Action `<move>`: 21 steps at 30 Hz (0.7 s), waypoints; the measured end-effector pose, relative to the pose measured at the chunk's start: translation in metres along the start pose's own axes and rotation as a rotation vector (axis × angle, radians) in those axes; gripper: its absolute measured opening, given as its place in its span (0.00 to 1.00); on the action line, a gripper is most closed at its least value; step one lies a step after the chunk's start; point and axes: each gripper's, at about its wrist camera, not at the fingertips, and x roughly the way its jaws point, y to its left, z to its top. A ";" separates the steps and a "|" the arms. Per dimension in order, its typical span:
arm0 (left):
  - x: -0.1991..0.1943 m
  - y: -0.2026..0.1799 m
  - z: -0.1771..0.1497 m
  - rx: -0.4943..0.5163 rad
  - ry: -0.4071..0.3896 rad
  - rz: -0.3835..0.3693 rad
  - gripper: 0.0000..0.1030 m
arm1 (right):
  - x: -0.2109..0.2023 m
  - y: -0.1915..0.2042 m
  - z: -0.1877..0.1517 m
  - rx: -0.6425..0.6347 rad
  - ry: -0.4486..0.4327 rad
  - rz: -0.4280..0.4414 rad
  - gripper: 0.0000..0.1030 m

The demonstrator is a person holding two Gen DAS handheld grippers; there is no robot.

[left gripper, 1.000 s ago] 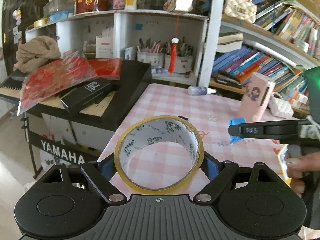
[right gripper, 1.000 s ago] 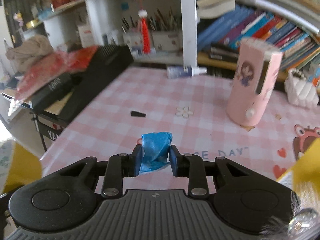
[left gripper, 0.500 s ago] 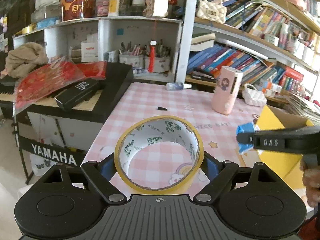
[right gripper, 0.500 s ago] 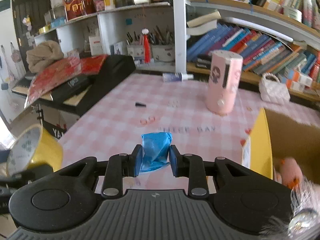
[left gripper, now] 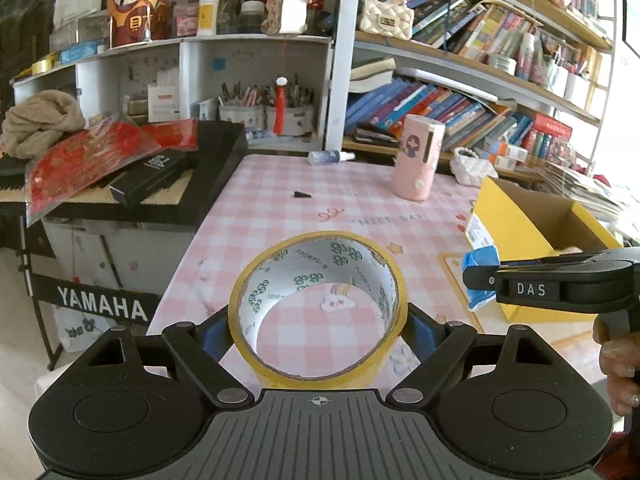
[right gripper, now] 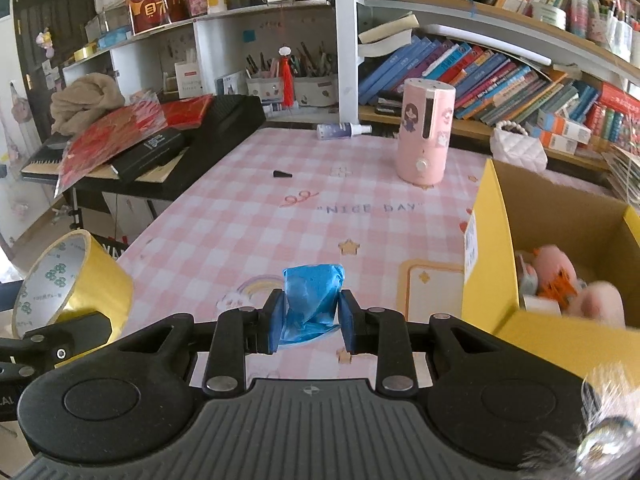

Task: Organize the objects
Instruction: 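Carry the tape roll and blue item over the yellow box with both tools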

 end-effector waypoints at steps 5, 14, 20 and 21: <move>-0.017 -0.006 -0.014 0.019 0.009 -0.022 0.84 | -0.021 0.004 -0.023 0.020 0.015 -0.009 0.26; -0.038 -0.027 -0.039 0.083 0.043 -0.100 0.84 | -0.058 -0.001 -0.067 0.092 0.025 -0.060 0.26; -0.044 -0.047 -0.048 0.139 0.053 -0.175 0.84 | -0.081 -0.016 -0.093 0.171 0.038 -0.124 0.26; -0.044 -0.051 -0.048 0.149 0.053 -0.188 0.84 | -0.084 -0.020 -0.096 0.186 0.039 -0.138 0.26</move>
